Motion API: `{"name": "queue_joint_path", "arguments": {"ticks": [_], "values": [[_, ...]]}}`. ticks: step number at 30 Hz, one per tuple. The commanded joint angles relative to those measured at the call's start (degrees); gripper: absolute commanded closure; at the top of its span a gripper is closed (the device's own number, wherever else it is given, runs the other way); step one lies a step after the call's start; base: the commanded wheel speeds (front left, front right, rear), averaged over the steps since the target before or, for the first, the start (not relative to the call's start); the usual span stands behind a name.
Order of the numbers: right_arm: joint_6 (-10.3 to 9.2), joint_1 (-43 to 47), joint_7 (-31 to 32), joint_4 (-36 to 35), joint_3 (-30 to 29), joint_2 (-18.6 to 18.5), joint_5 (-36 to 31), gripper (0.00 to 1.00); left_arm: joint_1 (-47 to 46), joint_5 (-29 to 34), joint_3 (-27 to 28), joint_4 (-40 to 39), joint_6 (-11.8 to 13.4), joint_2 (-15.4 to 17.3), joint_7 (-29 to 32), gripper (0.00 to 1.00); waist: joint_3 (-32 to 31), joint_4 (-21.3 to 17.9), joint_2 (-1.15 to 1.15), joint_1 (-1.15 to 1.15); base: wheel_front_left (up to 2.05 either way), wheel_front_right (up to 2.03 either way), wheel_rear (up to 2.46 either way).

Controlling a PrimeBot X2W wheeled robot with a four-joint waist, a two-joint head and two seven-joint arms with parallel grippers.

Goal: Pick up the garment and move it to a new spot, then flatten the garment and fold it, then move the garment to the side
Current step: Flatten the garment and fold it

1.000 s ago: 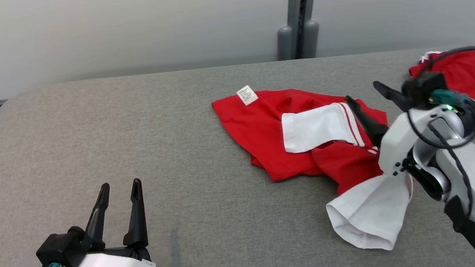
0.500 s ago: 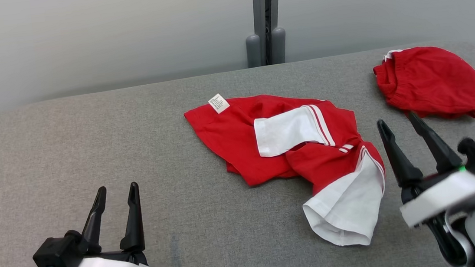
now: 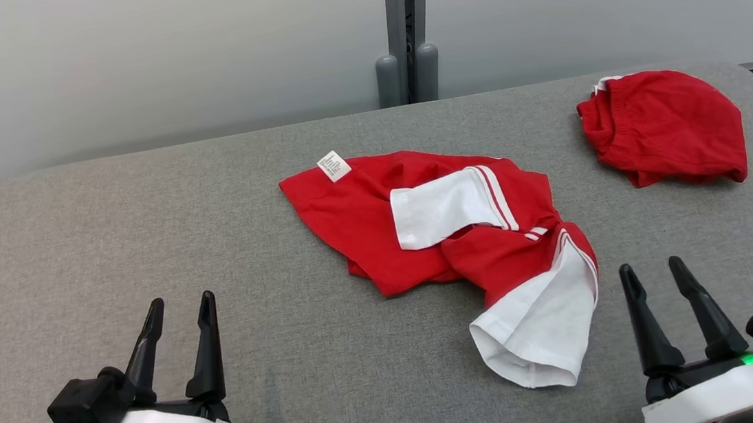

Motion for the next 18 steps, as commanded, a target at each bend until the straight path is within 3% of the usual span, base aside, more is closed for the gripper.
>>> {"name": "queue_joint_path", "arguments": {"ticks": [1,18], "values": [[0.02,0.35,-0.35,-0.55,0.14,0.33,-0.67,0.00,0.34,-0.19,0.21,0.05,0.28,0.14,-0.27,0.00,-0.03,-0.25,0.00,0.00,0.00,0.00,0.00],[0.02,-0.02,1.88,-0.22,1.15,1.01,-1.89,0.00,-0.32,-0.49,-0.44,0.83,0.08,-0.29,-0.43,0.00,-1.11,0.48,0.00,0.00,0.00,0.00,0.00]]}}
